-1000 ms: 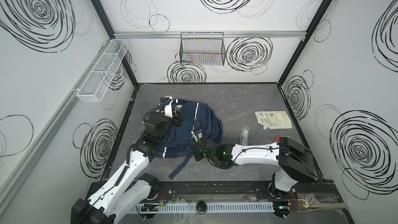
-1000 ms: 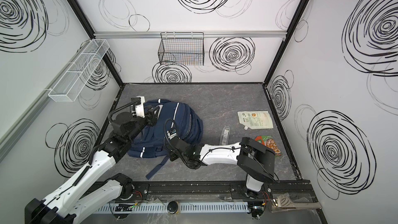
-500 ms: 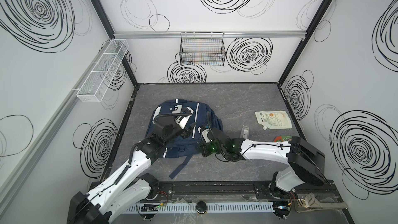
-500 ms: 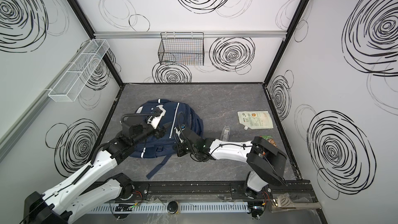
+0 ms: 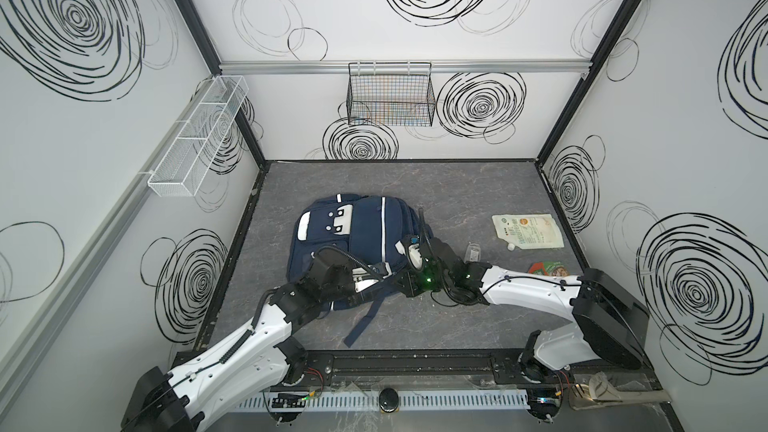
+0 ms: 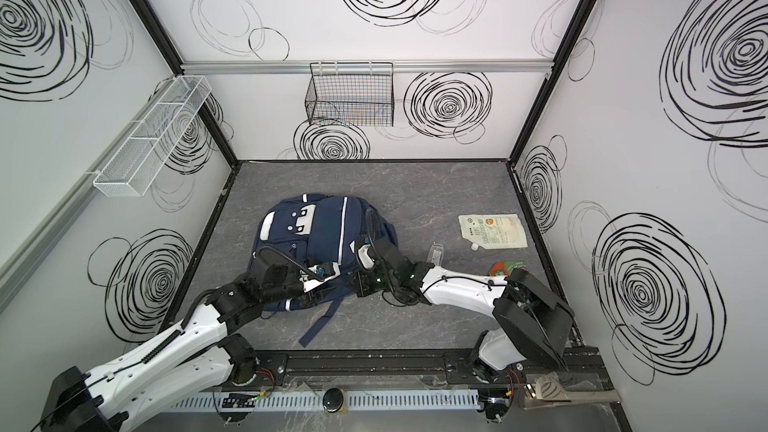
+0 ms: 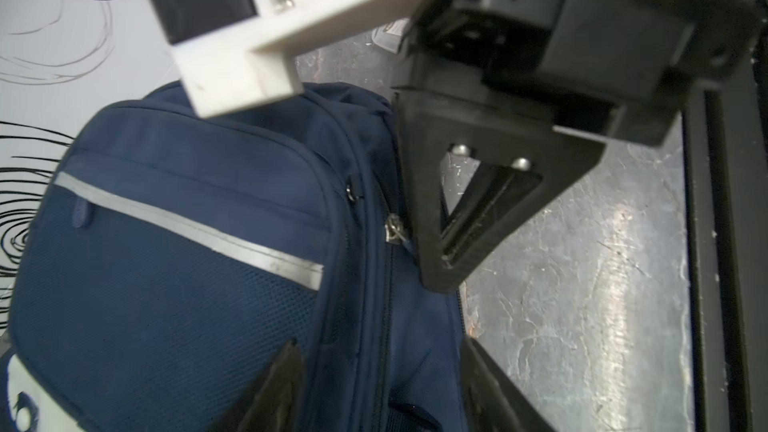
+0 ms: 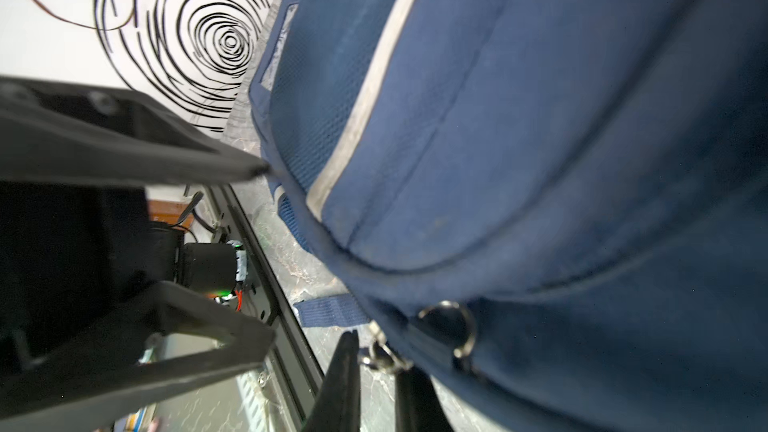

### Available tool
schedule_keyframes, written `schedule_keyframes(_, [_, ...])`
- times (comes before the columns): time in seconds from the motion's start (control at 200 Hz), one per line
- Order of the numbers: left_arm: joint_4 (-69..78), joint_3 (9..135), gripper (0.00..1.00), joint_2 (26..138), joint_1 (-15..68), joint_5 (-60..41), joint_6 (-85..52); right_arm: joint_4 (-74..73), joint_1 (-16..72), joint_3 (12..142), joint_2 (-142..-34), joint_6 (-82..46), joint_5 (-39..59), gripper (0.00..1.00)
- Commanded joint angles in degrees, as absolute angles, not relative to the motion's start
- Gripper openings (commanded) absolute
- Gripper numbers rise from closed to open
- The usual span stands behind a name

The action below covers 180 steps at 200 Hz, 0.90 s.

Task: Pack the student bag
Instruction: 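Grasp the backpack's zipper pull with the right gripper while left gripper holds bag top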

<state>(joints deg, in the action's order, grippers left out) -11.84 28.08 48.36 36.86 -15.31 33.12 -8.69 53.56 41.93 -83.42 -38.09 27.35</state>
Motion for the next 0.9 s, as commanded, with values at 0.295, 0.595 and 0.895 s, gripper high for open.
schedule_keyframes(0.295, [-10.4,29.0,0.37,54.8,39.0,-12.4,36.8,-15.7,53.8,42.3,-78.7,-37.3,34.0,0.0])
schedule_keyframes(0.595, [-8.6,27.3,0.0,51.9,39.0,-3.0,37.2,-11.9,52.8,41.4,-77.2,-37.2,29.9,0.0])
schedule_keyframes(0.895, [-7.7,25.0,0.0,46.2,38.9,1.2,38.3,-10.0,46.9,35.4,-73.5,-38.9,30.0,0.0])
